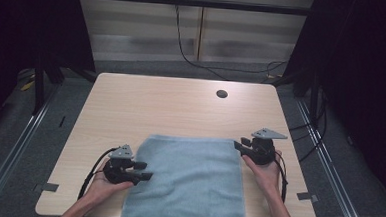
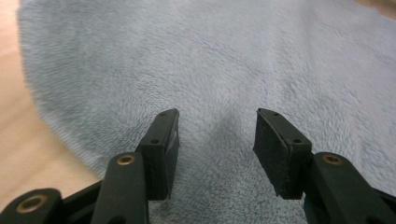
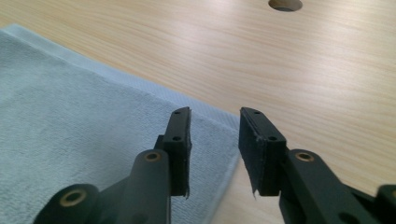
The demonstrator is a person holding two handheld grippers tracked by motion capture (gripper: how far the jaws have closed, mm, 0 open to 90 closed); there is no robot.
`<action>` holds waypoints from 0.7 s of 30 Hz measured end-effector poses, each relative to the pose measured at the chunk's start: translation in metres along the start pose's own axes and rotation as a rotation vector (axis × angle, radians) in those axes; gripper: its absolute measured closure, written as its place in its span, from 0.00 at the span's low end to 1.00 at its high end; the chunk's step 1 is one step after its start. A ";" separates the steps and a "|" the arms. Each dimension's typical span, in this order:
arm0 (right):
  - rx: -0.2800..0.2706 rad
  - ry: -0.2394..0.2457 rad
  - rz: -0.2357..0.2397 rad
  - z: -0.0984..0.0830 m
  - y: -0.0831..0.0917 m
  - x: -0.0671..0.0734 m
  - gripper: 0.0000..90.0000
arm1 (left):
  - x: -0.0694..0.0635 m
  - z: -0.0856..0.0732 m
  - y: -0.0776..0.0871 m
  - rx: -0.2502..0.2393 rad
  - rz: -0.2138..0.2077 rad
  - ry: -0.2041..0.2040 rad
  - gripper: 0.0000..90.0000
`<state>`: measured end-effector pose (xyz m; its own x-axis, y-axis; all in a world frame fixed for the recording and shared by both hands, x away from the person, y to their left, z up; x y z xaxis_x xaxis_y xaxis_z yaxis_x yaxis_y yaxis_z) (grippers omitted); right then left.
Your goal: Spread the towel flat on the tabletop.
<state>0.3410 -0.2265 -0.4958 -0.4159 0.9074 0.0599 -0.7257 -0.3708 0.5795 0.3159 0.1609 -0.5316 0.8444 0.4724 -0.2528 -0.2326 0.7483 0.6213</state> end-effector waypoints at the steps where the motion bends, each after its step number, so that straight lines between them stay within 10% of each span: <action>1: 0.003 0.005 0.029 -0.001 -0.001 0.004 0.71 | 0.004 0.004 0.002 -0.021 0.011 0.007 0.56; 8: 0.101 0.075 0.097 -0.021 -0.023 0.025 0.71 | 0.043 0.027 0.012 -0.114 0.106 0.087 0.57; 18: 0.110 0.052 0.089 -0.018 -0.035 0.006 0.63 | 0.075 0.024 -0.004 -0.081 0.196 0.114 0.55; 21: 0.131 0.059 0.092 -0.021 -0.039 0.004 0.64 | 0.073 0.019 -0.008 -0.049 0.194 0.068 0.56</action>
<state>0.3560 -0.2121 -0.5357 -0.5116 0.8563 0.0715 -0.6071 -0.4191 0.6751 0.3886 0.1806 -0.5403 0.7472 0.6391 -0.1824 -0.4122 0.6609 0.6271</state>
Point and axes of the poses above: each handheld gripper's, and its own axes: y roughly backward along the jaws, z roughly out of its top, x roughly to its left, the point moved 5 cm from there along -y, roughly forward along the jaws, and after that the axes turned 2 degrees about -z, right-handed, at the moved point
